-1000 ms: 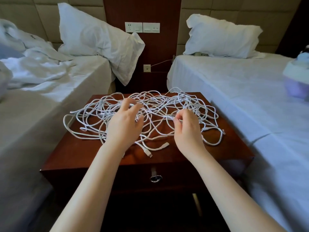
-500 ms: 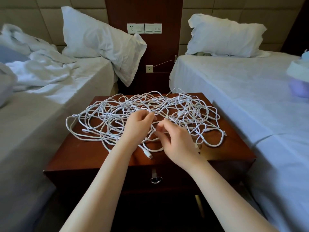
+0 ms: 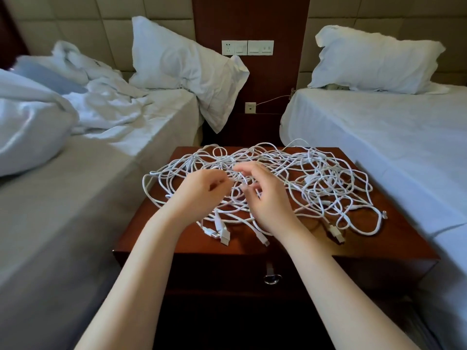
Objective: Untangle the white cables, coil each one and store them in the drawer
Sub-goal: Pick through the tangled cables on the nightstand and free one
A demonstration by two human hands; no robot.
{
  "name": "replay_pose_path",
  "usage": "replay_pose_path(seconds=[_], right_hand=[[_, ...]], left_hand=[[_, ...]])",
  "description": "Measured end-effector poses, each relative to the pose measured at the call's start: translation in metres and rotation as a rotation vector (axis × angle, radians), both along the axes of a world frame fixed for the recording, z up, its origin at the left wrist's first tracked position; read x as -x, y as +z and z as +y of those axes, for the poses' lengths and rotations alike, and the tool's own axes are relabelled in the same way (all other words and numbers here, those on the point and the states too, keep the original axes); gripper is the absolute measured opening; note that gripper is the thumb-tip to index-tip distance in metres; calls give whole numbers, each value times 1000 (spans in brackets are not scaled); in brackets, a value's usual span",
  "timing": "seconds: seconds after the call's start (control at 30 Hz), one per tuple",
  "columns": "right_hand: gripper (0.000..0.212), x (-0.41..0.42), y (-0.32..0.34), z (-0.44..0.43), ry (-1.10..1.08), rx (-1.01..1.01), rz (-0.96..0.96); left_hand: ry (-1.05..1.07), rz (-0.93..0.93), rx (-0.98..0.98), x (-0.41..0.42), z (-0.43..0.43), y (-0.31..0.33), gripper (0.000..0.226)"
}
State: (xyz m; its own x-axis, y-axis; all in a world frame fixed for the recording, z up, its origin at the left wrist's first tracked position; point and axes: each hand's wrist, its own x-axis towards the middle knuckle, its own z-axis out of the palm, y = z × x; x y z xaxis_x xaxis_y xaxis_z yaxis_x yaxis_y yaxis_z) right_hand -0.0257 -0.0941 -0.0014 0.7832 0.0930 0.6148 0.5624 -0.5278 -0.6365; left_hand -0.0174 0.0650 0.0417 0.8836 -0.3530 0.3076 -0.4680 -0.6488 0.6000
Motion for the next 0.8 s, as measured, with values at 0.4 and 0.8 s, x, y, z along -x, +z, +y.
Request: replay_pose_path(seconds=[0.4, 0.8], right_hand=[[15, -32, -19, -11, -299, 307, 205], [21, -38, -3, -9, -208, 137, -27]], left_hand=[[53, -252, 368, 2, 23, 12, 20], [-43, -235, 396, -32, -6, -6, 13]])
